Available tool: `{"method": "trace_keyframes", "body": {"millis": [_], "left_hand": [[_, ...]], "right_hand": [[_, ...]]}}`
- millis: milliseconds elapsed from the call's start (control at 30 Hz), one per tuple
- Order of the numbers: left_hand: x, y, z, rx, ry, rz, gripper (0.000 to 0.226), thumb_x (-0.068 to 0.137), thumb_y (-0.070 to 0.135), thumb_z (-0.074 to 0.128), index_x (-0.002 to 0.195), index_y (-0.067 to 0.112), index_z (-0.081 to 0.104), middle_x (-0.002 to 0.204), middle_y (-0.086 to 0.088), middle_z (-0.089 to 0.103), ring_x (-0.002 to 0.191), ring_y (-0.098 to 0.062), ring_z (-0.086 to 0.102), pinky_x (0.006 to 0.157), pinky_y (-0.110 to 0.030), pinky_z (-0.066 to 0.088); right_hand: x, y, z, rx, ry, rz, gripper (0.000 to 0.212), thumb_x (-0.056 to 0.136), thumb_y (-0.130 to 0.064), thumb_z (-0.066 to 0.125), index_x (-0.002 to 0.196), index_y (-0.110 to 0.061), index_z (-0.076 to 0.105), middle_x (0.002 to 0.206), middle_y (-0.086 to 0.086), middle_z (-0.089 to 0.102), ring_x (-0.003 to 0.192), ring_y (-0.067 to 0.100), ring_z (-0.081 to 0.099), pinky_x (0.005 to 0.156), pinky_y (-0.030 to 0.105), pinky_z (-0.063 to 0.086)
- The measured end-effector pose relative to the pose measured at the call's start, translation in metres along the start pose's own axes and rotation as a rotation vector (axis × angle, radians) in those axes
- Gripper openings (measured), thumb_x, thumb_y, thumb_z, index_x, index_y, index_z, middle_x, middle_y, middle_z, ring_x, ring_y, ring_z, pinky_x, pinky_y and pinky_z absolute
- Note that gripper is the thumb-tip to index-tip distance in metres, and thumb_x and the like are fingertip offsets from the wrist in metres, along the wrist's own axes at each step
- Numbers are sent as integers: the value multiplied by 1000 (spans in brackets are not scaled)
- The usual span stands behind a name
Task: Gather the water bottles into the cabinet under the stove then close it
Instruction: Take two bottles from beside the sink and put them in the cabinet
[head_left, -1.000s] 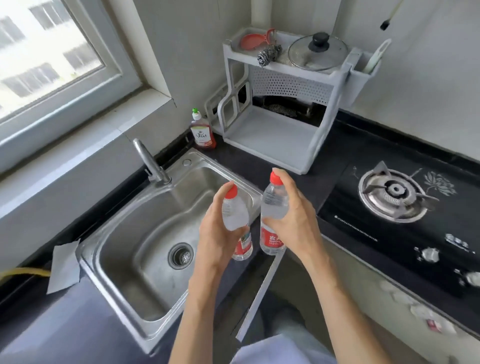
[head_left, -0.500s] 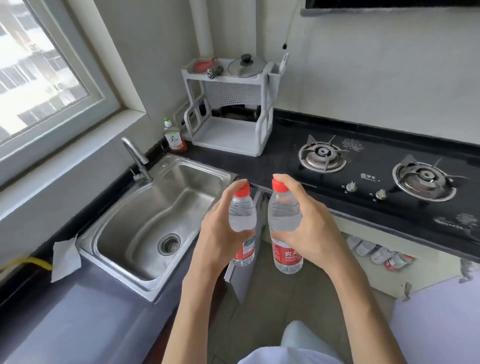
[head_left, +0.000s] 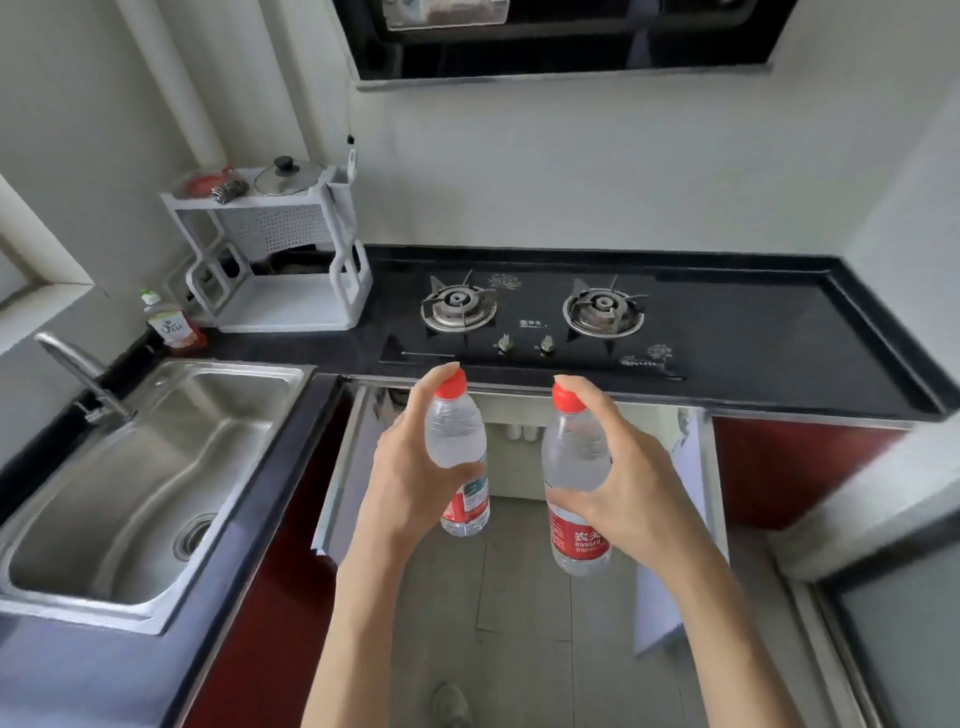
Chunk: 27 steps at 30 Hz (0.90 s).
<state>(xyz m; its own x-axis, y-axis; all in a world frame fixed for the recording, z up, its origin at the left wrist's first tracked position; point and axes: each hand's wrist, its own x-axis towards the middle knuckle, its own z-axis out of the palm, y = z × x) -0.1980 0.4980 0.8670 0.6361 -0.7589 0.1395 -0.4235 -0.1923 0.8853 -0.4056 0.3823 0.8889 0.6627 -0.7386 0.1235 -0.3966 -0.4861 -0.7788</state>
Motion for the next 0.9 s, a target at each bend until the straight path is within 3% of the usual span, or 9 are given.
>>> {"method": "trace_keyframes", "body": {"millis": [133, 233, 400, 600, 900], "left_hand": [[-52, 11, 45, 10, -31, -17, 111, 81, 3, 91, 139, 79, 35, 121, 10, 72, 110, -20, 72, 86, -46, 68], [-85, 21, 65, 6, -91, -72, 108, 82, 2, 90, 139, 77, 37, 121, 9, 71, 111, -21, 72, 90, -54, 67], [-113, 32, 78, 44, -146, -97, 110, 79, 0, 90, 145, 71, 40, 123, 10, 70, 112, -19, 70, 93, -54, 66], [-105, 35, 72, 80, -131, -91, 110, 78, 1, 91, 147, 68, 39, 123, 13, 69, 112, -18, 69, 92, -51, 66], [-41, 6, 64, 50, -141, -98, 110, 80, -1, 89, 147, 70, 39, 124, 14, 68, 114, -19, 68, 94, -55, 65]], "right_hand": [[-63, 44, -34, -12, 0, 116, 112, 77, -11, 92, 150, -69, 32, 122, -12, 67, 101, 18, 64, 95, 45, 61], [-96, 60, -48, -26, -9, 162, 113, 76, -10, 92, 150, -69, 33, 125, -15, 67, 105, 19, 65, 97, 48, 61], [-119, 73, -58, -5, -8, 165, 112, 74, -9, 93, 149, -69, 34, 119, -17, 68, 97, 16, 65, 91, 44, 62], [-107, 75, -47, 54, -37, 160, 115, 73, -11, 95, 150, -69, 33, 126, -15, 69, 108, 18, 69, 98, 47, 61], [-36, 77, -22, 40, -72, 154, 115, 75, -11, 95, 151, -68, 31, 126, -14, 68, 102, 16, 70, 93, 47, 63]]}}
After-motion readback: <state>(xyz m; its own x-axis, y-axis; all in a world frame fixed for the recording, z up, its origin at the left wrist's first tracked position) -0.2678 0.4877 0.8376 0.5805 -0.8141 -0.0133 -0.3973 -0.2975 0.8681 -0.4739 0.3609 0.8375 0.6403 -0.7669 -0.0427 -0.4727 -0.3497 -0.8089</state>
